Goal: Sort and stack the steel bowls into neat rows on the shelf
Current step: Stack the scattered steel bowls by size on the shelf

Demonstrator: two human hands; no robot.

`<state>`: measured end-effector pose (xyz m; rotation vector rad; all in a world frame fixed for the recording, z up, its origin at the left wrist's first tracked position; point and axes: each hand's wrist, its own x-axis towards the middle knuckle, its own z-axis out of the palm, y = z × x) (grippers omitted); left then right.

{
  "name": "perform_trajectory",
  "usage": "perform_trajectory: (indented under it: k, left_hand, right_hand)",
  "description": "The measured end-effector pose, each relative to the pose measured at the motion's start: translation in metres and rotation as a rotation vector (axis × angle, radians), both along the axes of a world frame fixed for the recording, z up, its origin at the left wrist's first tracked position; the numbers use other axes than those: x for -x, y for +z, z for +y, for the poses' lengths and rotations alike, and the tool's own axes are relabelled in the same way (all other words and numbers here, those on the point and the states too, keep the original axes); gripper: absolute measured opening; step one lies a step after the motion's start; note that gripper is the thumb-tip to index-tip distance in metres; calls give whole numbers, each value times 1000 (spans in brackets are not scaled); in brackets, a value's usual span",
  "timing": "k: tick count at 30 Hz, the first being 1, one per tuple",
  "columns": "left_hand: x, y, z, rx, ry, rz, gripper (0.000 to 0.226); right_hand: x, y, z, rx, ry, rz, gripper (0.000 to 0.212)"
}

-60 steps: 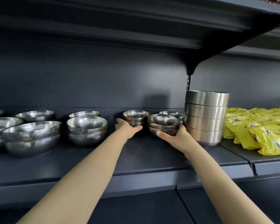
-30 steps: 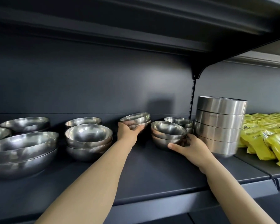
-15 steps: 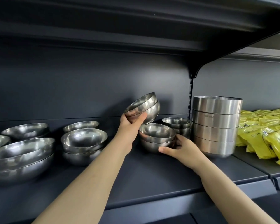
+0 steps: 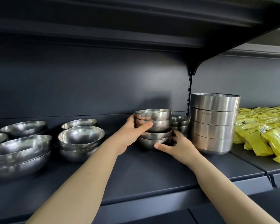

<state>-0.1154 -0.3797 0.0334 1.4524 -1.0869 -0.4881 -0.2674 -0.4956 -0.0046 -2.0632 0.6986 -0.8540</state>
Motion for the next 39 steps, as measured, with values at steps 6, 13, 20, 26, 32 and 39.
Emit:
perform_trajectory:
  k: [6, 13, 20, 26, 32, 39]
  left_hand:
    - [-2, -3, 0, -62, -24, -40, 42]
    - [1, -5, 1, -49, -53, -6, 53]
    - [-5, -18, 27, -298, 126, 64, 99]
    - [1, -28, 54, -656, 422, -603, 45]
    - [4, -36, 47, -758, 433, -755, 43]
    - [4, -34, 49, -740, 416, -708, 45]
  right_hand:
    - [-1, -1, -1, -15, -7, 27, 71]
    - [-1, -2, -4, -52, 22, 35, 65]
    - [0, 1, -5, -130, 37, -25, 62]
    - [-34, 7, -13, -123, 23, 44, 66]
    - [-80, 11, -14, -99, 9, 78, 45]
    - [-100, 9, -12, 35, -9, 131, 52]
